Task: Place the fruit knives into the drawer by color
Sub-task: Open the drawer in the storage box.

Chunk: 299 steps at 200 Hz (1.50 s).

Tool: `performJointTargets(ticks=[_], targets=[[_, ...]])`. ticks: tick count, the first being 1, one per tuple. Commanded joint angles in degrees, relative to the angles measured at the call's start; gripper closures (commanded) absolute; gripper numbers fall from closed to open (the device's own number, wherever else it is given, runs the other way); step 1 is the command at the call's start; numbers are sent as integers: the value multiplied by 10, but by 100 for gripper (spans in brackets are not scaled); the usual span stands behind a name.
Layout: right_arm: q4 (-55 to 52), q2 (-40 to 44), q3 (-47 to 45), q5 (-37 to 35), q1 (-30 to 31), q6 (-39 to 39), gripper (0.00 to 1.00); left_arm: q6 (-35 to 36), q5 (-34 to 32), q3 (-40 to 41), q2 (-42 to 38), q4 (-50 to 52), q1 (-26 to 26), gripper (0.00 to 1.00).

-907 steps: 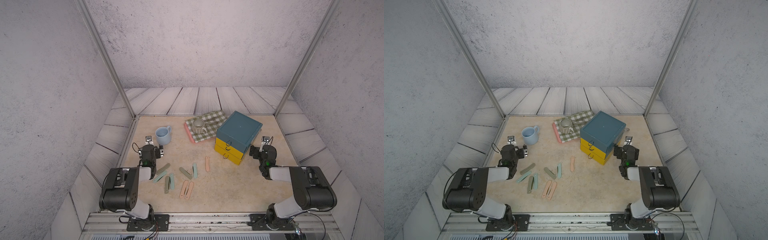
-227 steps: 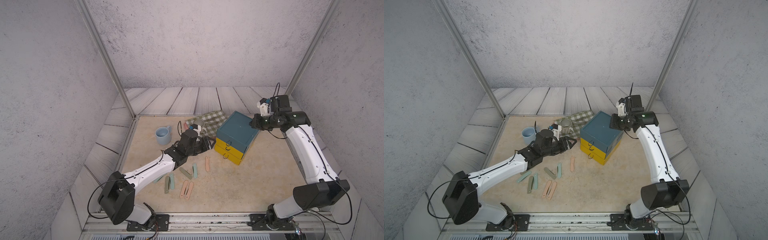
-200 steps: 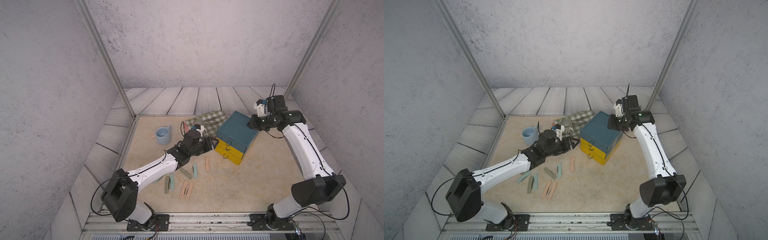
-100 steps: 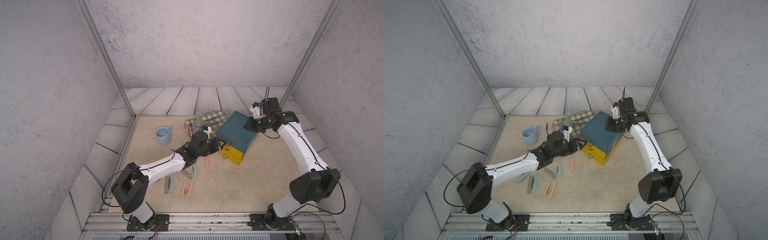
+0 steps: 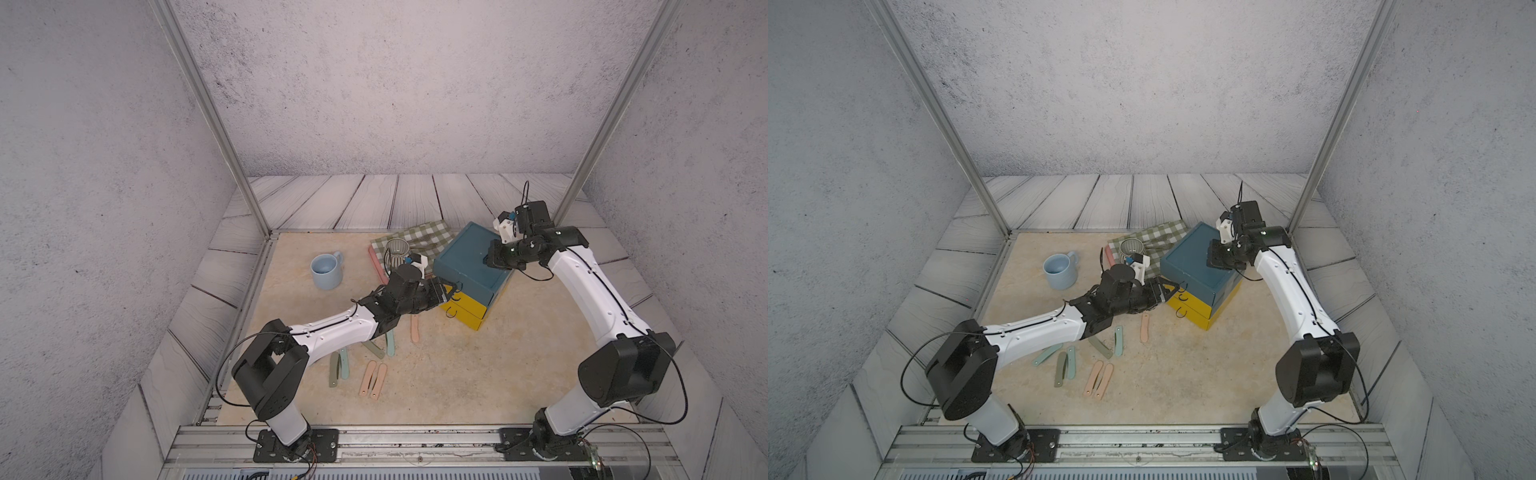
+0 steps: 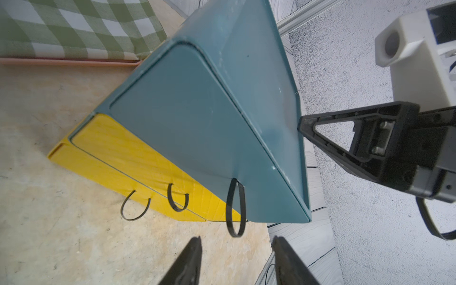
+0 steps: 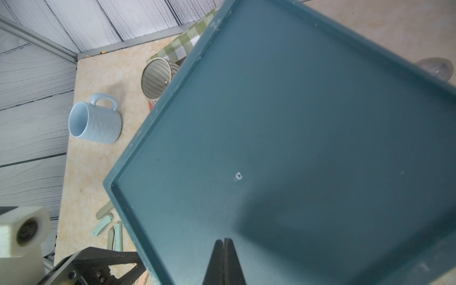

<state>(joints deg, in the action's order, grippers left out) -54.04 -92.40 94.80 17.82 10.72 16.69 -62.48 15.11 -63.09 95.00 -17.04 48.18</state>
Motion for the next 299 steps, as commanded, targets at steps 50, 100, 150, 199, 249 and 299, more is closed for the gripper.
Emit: performJointTargets(ticks=[50, 100, 150, 199, 249, 299], targets=[[1, 5, -20, -20, 4, -9, 98, -5, 16, -33, 35, -25, 8, 56], [1, 4, -23, -19, 4, -10, 97, -5, 23, -52, 57, -28, 8, 71], [1, 7, -27, -22, 4, -11, 96, -15, 31, -50, 67, -39, 8, 100], [-2, 8, -32, -27, 4, -10, 96, -8, 15, -17, 22, -27, 8, 100], [-7, 9, -32, -36, 4, -9, 95, 13, -13, 40, -58, 14, 7, 100], [-8, 13, -38, -40, 4, -8, 95, 6, -17, 96, -106, 17, 7, 100]])
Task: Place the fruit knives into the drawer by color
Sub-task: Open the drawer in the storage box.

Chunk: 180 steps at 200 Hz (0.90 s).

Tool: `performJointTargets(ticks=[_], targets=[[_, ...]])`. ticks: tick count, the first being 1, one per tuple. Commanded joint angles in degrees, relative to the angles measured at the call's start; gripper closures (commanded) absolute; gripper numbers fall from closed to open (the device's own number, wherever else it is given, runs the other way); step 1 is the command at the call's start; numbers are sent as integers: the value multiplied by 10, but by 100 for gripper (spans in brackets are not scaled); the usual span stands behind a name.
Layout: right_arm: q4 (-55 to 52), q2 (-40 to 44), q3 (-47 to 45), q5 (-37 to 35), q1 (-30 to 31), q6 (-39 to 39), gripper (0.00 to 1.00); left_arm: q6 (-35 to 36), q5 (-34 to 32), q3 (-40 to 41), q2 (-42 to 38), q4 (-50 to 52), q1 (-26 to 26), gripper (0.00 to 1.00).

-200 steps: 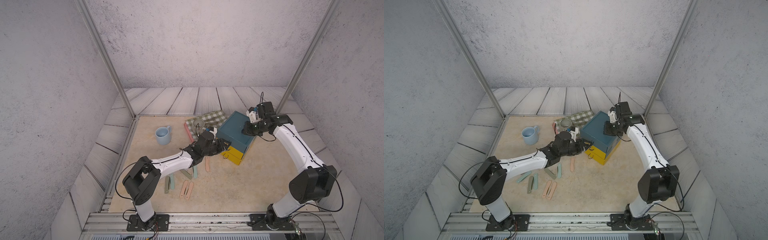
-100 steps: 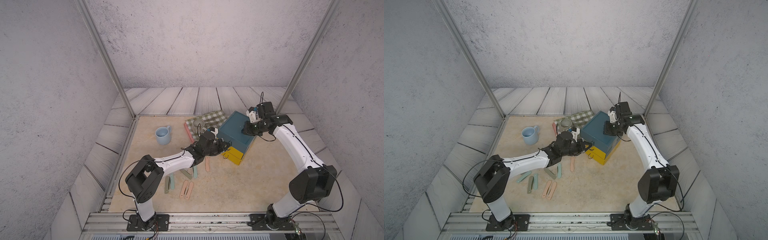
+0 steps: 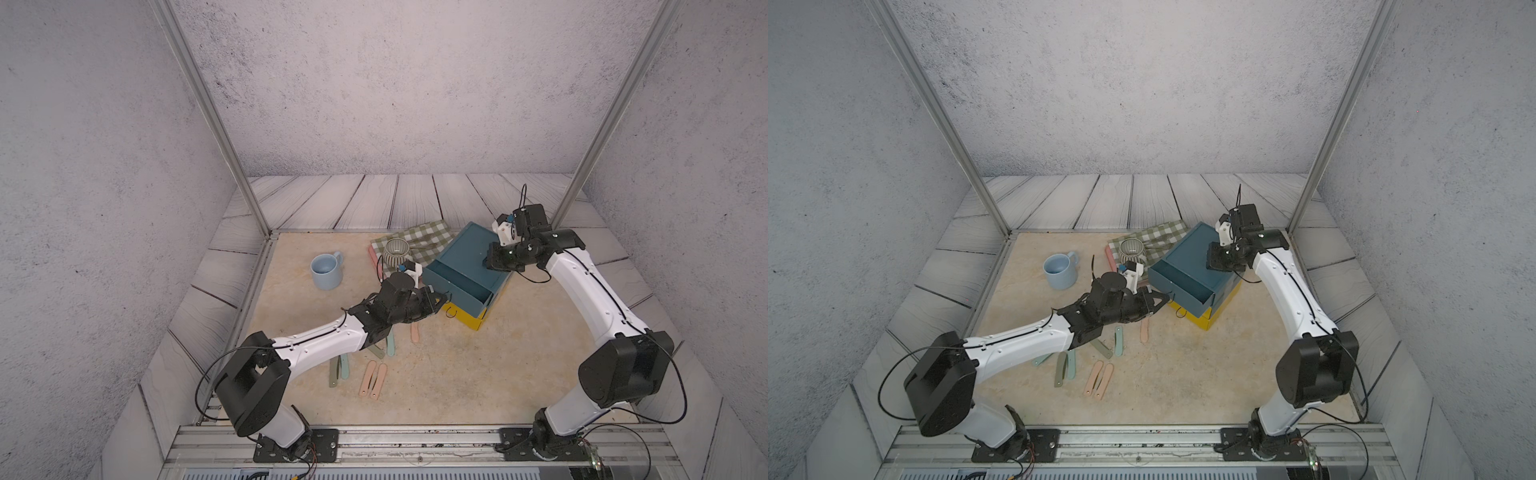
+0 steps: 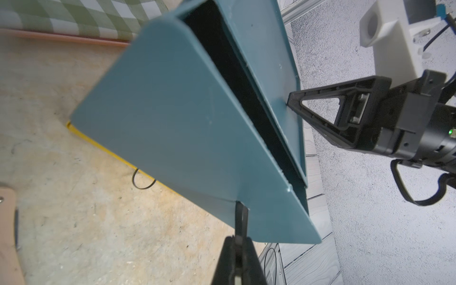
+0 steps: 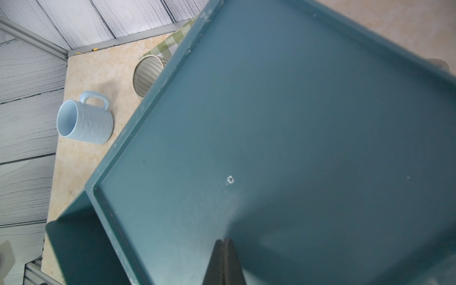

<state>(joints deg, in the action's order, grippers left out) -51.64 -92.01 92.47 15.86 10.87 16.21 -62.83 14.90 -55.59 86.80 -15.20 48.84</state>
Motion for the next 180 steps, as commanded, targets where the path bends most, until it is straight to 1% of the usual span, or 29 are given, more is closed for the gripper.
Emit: performJointTargets(ticks=[1, 53, 89, 131, 163, 180], targets=[[-33, 10, -15, -20, 3, -3, 95, 10, -15, 22, -26, 0, 0, 100], [-32, 11, -23, -20, 3, -3, 93, 6, -25, 50, -51, 7, 0, 100], [-28, 11, -27, -17, 3, -2, 91, 10, -22, 48, -45, 13, 0, 100], [-27, 13, -29, -18, 2, -2, 88, 5, -18, 51, -41, 6, 0, 71], [-26, 13, -31, -19, 2, -2, 87, 12, -27, 55, -61, 16, 0, 53], [-26, 13, -32, -19, 2, -2, 86, 20, -34, 57, -75, 28, 0, 48]])
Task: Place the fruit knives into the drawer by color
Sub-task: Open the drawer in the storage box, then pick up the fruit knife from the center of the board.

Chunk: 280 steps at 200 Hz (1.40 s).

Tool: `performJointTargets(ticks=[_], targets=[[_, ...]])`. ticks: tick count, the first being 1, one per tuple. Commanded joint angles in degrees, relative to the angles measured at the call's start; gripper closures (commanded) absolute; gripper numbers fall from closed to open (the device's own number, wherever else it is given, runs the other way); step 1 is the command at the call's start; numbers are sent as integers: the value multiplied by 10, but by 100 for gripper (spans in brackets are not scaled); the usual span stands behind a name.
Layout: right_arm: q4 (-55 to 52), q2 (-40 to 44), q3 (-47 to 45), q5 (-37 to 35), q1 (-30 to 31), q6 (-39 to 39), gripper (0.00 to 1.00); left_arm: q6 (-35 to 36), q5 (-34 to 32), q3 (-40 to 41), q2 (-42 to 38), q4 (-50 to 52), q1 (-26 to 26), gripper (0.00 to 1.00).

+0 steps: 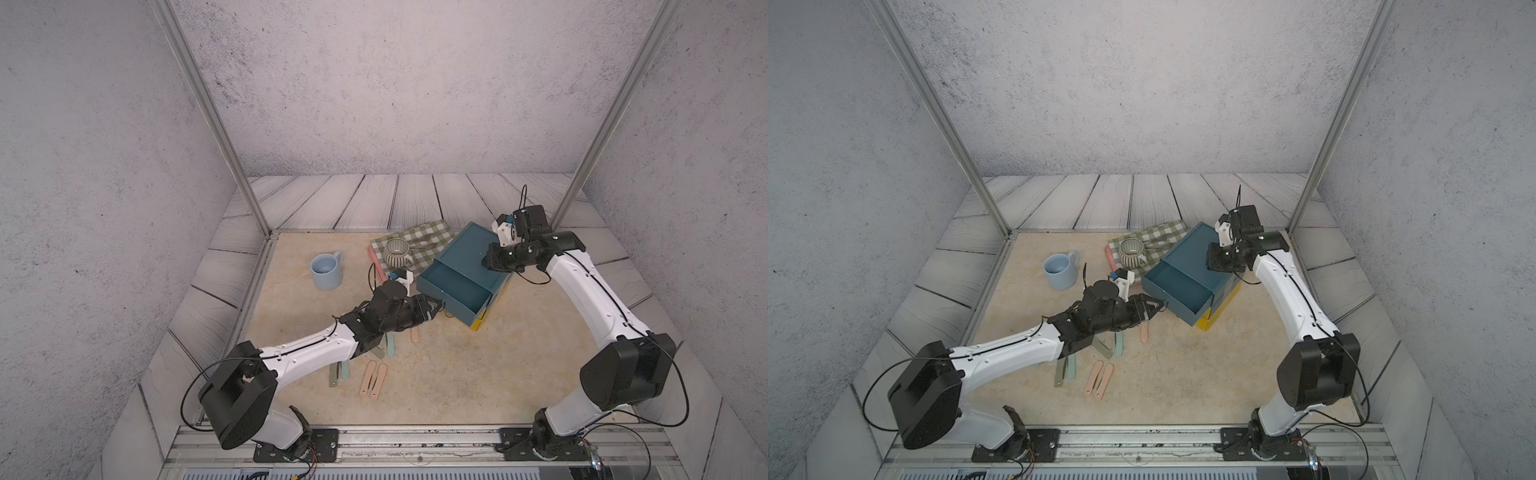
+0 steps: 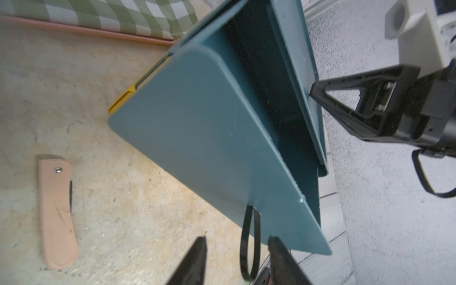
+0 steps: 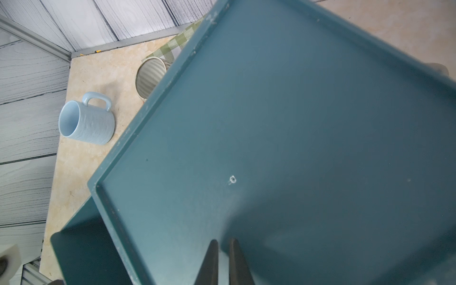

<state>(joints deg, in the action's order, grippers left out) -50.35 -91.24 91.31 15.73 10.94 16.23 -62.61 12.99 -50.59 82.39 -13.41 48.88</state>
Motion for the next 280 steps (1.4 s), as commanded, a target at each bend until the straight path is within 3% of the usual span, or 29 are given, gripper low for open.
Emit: performJointTargets(ticks=[1, 54, 102, 132, 162, 186, 225, 280], targets=[[-38, 5, -20, -18, 1, -2, 86, 18, -15, 7, -32, 11, 0, 48], [-37, 6, -21, -16, 2, 0, 84, 43, -40, 15, -84, 65, 0, 35], [-43, 6, -17, -21, 1, -5, 82, 71, -103, 35, -151, 152, -4, 33], [-46, 8, -18, -24, 2, -8, 81, 96, -110, 42, -198, 240, -37, 34], [-52, 8, -18, -28, 2, -13, 80, 129, -61, 38, -229, 331, -109, 34], [-57, 10, -17, -33, 1, -16, 79, 186, -21, 13, -213, 430, -151, 33], [-61, 11, -15, -34, 2, -15, 78, 269, 19, -32, -145, 571, -152, 32], [-66, 14, -18, -40, 2, -12, 77, 293, 15, -12, -133, 632, -135, 32]])
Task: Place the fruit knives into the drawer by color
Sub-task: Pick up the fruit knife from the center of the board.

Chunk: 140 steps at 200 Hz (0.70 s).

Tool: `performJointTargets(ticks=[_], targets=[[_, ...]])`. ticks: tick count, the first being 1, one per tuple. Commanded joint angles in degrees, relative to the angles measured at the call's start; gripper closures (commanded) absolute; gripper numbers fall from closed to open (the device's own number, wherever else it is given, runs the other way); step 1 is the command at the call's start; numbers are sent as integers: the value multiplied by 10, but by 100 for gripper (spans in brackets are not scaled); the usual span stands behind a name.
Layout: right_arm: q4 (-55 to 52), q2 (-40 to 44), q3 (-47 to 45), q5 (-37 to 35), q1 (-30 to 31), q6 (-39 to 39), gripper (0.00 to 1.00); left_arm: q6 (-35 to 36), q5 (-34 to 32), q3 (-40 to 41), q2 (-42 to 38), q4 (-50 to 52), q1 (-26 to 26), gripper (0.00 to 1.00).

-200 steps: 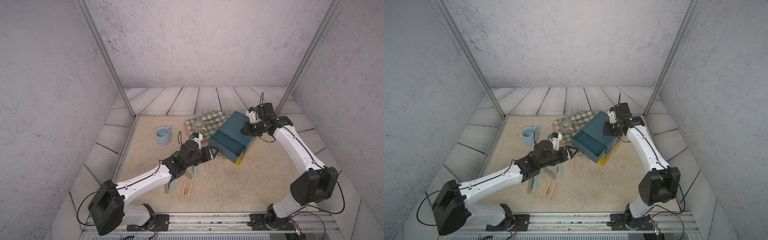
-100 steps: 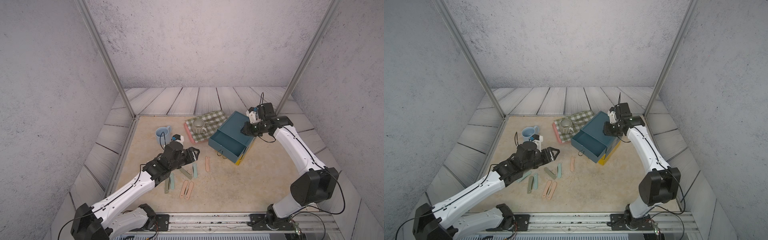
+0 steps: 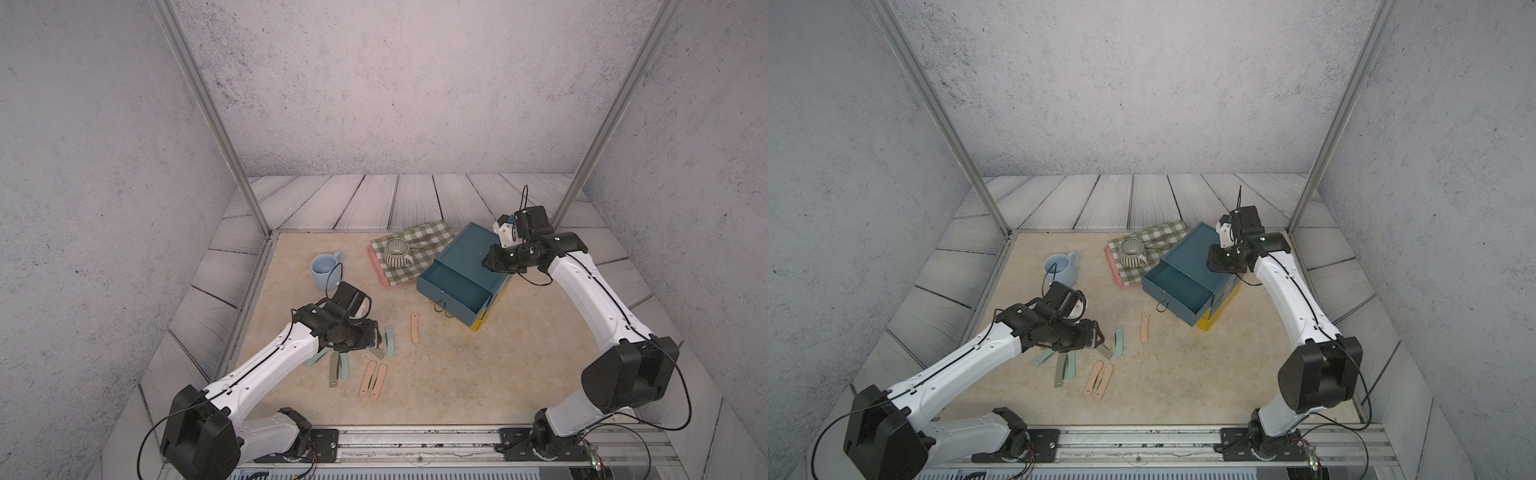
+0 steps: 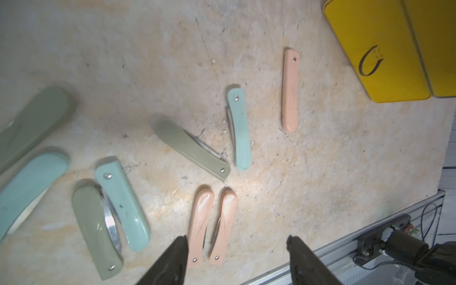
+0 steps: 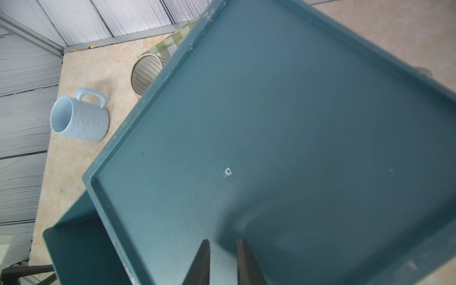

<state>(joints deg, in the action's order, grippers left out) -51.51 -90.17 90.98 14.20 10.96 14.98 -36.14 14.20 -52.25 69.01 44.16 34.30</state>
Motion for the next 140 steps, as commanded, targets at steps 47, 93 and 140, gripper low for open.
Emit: performJointTargets(ticks=[47, 93, 140], targets=[[-52, 3, -22, -25, 2, 5, 77, 20, -6, 15, 38, 59, 44, 33], [-51, 0, -27, -25, 2, 5, 76, 12, -31, -29, 105, 56, 44, 33], [-55, 3, -26, -27, 2, -2, 76, -16, -59, -85, 198, 51, 30, 33]])
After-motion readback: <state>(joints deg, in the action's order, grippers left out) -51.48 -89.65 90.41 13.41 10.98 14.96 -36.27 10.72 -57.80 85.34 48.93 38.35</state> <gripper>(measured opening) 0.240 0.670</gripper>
